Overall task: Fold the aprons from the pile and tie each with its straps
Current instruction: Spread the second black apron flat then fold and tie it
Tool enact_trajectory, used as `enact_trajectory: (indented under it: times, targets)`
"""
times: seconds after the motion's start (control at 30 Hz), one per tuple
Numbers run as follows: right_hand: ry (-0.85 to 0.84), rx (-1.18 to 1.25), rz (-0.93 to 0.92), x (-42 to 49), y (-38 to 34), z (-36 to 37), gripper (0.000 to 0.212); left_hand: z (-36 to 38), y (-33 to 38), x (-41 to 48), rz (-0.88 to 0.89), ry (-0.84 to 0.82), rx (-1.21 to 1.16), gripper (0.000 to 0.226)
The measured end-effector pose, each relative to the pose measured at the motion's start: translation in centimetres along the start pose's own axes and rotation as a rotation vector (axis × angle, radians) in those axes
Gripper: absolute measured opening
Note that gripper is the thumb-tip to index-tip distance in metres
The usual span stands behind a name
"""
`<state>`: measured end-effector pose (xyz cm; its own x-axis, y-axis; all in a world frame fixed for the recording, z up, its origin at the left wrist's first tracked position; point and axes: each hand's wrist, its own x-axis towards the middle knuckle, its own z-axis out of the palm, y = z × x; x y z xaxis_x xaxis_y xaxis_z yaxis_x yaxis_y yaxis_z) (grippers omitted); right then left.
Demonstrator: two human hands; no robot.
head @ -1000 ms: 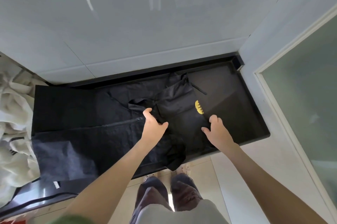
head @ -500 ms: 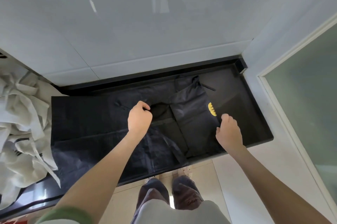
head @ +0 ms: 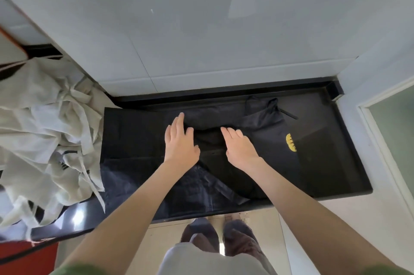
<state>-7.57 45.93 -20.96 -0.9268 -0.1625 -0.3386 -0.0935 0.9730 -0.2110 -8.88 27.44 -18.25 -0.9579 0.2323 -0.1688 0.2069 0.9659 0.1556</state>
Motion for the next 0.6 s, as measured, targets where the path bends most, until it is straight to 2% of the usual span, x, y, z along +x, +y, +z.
enact_trajectory:
  times: [0.1,0.27,0.33,0.4,0.6]
  targets:
    - [-0.019,0.009,0.013,0.5,-0.1,-0.2,0.062,0.5,0.6,0.2,0.144,-0.14,-0.041,0.05]
    - [-0.247,0.322,-0.009,-0.6,0.8,-1.3,0.045,1.3,1.0,1.3,0.125,-0.262,0.123,0.054]
    - [-0.309,0.461,0.04,-1.1,1.2,-1.6,0.048,1.4,1.0,1.9,0.081,-0.302,0.133,0.06]
    - [-0.294,0.51,0.114,-1.2,1.7,-2.0,0.054,1.6,1.1,2.5,0.06,-0.291,0.109,0.067]
    - [-0.204,0.422,0.276,-0.3,3.2,-2.8,0.074,1.4,2.1,4.3,0.04,-0.182,0.013,0.087]
